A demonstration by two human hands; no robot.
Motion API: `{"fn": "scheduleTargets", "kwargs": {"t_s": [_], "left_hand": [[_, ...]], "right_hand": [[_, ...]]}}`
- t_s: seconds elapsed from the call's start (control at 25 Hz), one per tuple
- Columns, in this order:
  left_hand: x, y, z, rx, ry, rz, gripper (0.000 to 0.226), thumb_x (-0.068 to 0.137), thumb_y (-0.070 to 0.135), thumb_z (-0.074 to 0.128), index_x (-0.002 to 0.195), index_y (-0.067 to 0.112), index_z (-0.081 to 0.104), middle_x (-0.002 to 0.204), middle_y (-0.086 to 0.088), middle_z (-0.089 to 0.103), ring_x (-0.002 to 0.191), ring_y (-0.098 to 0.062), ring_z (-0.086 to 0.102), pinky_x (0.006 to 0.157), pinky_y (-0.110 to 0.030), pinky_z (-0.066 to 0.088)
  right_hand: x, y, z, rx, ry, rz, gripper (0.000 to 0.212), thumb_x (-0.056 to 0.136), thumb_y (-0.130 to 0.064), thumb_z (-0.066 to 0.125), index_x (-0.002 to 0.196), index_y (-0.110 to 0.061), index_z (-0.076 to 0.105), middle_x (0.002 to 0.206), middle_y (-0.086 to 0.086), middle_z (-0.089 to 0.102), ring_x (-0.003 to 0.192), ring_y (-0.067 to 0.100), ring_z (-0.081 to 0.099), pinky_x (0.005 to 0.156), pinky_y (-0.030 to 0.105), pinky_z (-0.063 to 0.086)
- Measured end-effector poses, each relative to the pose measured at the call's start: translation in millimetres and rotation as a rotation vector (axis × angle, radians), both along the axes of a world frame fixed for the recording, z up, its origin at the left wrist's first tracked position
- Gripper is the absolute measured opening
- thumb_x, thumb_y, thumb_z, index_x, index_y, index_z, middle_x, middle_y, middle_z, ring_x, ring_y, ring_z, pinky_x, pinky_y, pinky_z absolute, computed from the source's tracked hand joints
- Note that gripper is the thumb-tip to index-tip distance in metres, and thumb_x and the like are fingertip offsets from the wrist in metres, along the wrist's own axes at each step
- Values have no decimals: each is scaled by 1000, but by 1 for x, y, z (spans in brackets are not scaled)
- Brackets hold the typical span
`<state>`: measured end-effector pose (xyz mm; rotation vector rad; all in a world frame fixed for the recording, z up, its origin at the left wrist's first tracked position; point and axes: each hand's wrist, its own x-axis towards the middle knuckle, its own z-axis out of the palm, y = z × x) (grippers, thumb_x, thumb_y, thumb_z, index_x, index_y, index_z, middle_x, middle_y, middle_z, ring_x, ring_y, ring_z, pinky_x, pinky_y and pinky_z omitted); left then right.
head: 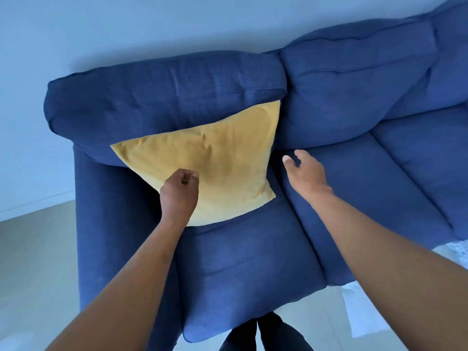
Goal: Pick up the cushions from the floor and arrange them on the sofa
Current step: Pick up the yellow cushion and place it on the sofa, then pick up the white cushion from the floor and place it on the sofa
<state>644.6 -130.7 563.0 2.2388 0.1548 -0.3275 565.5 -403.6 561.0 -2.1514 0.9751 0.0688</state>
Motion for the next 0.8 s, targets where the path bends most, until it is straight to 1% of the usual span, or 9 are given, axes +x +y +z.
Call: {"fn": "scheduleTargets", "kwargs": {"t_s": [0.08, 0.16, 0.24, 0.32, 0.36, 0.44, 0.52, 0.64, 0.8], "left_hand": [[-20, -36, 0, -7, -31, -210, 31, 106, 30, 56, 130, 18, 71, 123, 2, 75, 115, -19, 68, 86, -27, 47], [-38, -70, 2, 7, -47, -373, 42, 107, 35, 55, 145, 19, 62, 143, 0, 68, 131, -20, 62, 102, -31, 47], [-55, -101, 9, 45, -55, -498, 51, 108, 37, 52, 155, 19, 51, 156, 0, 57, 138, -24, 57, 112, -34, 41], [-77, -131, 14, 73, -78, -633, 57, 108, 38, 49, 161, 17, 42, 164, 0, 47, 147, -23, 48, 118, -36, 36], [-91, -146, 16, 86, -88, -697, 60, 109, 39, 49, 163, 16, 37, 169, 0, 40, 154, -21, 40, 120, -36, 32], [-120, -177, 17, 101, -98, -815, 65, 109, 39, 48, 166, 14, 30, 175, -2, 26, 162, -17, 22, 126, -36, 24], [-156, -210, 19, 115, -114, -921, 68, 109, 40, 47, 168, 13, 25, 177, -3, 18, 164, -17, 11, 129, -37, 17], [-215, -254, 19, 152, -150, -1051, 68, 110, 40, 45, 168, 13, 22, 178, -4, 14, 165, -18, 6, 129, -39, 14], [-312, -301, 17, 204, -190, -1241, 69, 110, 41, 45, 168, 11, 21, 178, -8, 12, 165, -22, 4, 129, -41, 14]], "right_hand": [[-34, -7, 0, -72, 22, 2, 56, 106, -40, 47, 145, 0, 48, 149, 17, 54, 141, 34, 44, 112, 49, 37], [-70, -18, -3, -128, 71, -10, 59, 106, -42, 46, 151, -4, 42, 160, 14, 42, 154, 32, 27, 119, 52, 30], [-104, -30, -4, -171, 117, -27, 61, 106, -44, 45, 152, -5, 38, 167, 14, 31, 159, 30, 14, 120, 54, 25], [-141, -44, -1, -213, 146, -76, 67, 106, -47, 45, 157, -6, 30, 172, 15, 18, 161, 30, 7, 121, 56, 22], [-162, -53, 0, -227, 160, -113, 70, 106, -48, 44, 159, -6, 27, 173, 15, 14, 161, 30, 5, 122, 56, 21], [-207, -70, 1, -247, 180, -182, 74, 106, -49, 44, 161, -5, 22, 173, 16, 10, 161, 31, 2, 123, 58, 19], [-256, -86, 2, -259, 199, -251, 77, 105, -51, 43, 162, -6, 19, 174, 16, 8, 161, 31, 1, 123, 58, 18], [-324, -103, 0, -251, 219, -332, 78, 105, -52, 43, 163, -7, 17, 174, 15, 6, 161, 31, 0, 124, 58, 17], [-433, -122, -4, -223, 260, -442, 77, 104, -53, 45, 161, -7, 21, 173, 17, 11, 161, 33, 5, 122, 58, 19]]}}
